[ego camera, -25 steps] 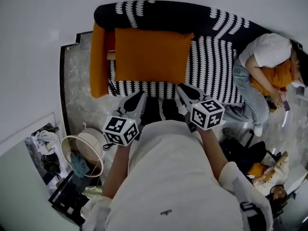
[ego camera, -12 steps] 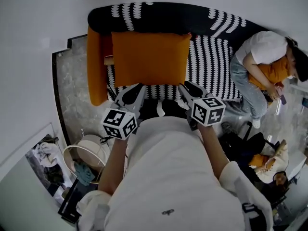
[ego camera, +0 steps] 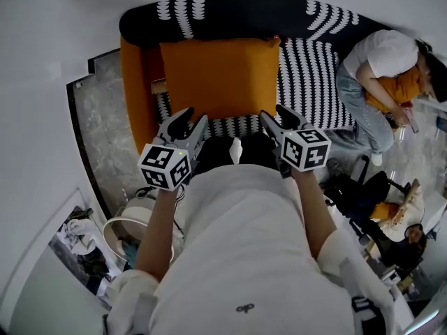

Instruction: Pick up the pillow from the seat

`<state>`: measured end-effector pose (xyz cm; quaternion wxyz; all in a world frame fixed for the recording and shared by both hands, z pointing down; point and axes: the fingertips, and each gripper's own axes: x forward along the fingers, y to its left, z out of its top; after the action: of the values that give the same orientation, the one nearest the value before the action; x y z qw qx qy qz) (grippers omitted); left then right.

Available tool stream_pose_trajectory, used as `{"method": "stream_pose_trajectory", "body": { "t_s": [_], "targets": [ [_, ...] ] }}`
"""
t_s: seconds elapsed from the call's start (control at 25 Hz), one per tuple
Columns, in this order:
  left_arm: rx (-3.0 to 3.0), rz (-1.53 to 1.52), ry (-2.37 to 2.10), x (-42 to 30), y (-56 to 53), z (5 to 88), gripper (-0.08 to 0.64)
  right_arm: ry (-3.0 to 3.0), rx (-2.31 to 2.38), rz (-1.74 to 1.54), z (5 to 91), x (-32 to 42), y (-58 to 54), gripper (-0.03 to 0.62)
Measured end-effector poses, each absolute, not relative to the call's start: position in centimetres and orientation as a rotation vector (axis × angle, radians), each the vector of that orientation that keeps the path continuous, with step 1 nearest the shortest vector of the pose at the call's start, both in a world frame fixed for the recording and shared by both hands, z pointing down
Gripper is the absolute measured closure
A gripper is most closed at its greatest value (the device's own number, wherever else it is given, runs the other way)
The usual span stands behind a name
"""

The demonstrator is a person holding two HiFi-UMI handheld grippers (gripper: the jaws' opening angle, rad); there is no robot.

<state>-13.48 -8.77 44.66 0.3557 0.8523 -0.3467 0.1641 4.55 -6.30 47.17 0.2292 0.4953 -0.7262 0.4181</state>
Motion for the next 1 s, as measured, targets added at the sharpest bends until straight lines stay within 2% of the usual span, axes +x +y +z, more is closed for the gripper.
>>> {"method": "stream_pose_trajectory", "body": {
  "t_s": [0.2,0.6,0.84,1.0],
  "targets": [
    [2.177,0.477,-0.874,-14.9,-9.7,46.6,0.336,-1.939,1.396,1.148,48.3,4.8,-6.6,0.387],
    [2.107,0.575,-0.899,-17.1,-11.9,52.3,0.226,-1.881,1.368,1.131,52.3,6.4,-7.9,0.310],
    [2.039,0.623,-1.019,-18.4,-12.7,56.0,0.088,-1.860,1.364,1.122,55.7,7.8,-8.7,0.254],
    [2.015,0.655,-1.043,-18.3,-13.4,58.8,0.049,-1.837,1.374,1.128,58.9,8.5,-9.1,0.210]
  ]
}}
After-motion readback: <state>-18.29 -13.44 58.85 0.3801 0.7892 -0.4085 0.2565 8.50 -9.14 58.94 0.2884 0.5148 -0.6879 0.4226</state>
